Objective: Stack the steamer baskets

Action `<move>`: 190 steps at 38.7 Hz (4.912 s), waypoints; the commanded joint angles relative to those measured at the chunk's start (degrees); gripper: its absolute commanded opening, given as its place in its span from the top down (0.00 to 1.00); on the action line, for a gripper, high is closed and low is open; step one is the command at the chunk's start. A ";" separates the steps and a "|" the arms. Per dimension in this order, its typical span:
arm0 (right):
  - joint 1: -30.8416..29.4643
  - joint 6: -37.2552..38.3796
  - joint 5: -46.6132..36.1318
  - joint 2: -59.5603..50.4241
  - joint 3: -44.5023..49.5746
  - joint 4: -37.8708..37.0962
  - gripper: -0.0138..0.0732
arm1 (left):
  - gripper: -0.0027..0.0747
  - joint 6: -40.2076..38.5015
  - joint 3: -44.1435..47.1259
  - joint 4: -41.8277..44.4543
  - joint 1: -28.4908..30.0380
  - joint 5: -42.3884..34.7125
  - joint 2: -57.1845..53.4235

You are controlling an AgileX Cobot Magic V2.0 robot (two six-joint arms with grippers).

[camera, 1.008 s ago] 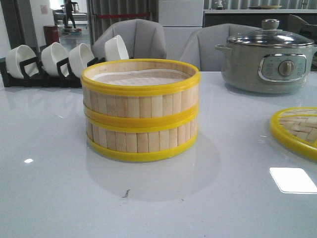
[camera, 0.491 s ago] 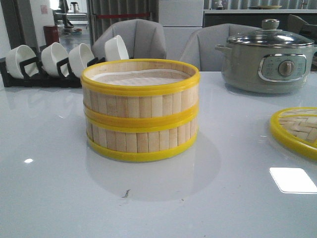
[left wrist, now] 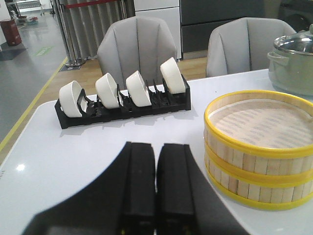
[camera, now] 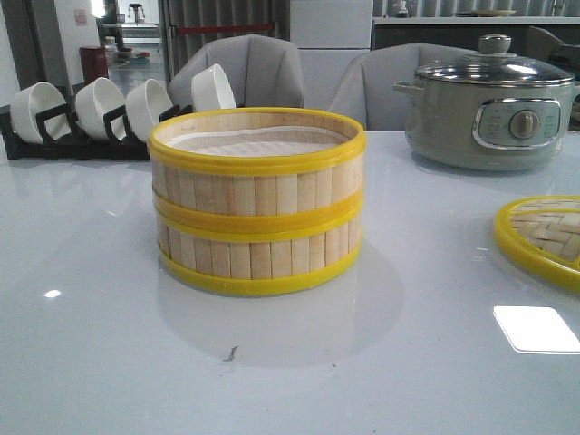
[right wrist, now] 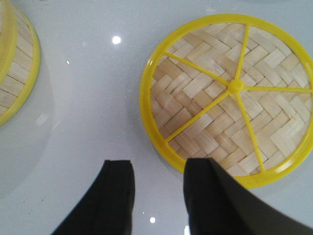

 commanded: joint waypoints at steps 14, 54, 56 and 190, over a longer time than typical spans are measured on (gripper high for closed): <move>-4.59 -0.68 -7.64 13.11 -6.95 -1.71 0.43 | 0.86 -0.53 -1.58 0.04 0.00 -5.51 0.69; -7.42 -0.68 -7.46 27.17 -15.86 -5.09 0.43 | 0.86 -0.53 -1.58 0.04 0.00 -5.51 0.69; -7.86 -0.68 -7.72 27.41 -15.86 -5.09 0.43 | 0.86 -0.53 -1.58 0.04 0.00 -5.51 0.69; 31.62 0.39 12.67 42.69 -65.06 -0.56 0.78 | 0.86 -0.53 -1.58 0.04 0.00 -5.51 0.69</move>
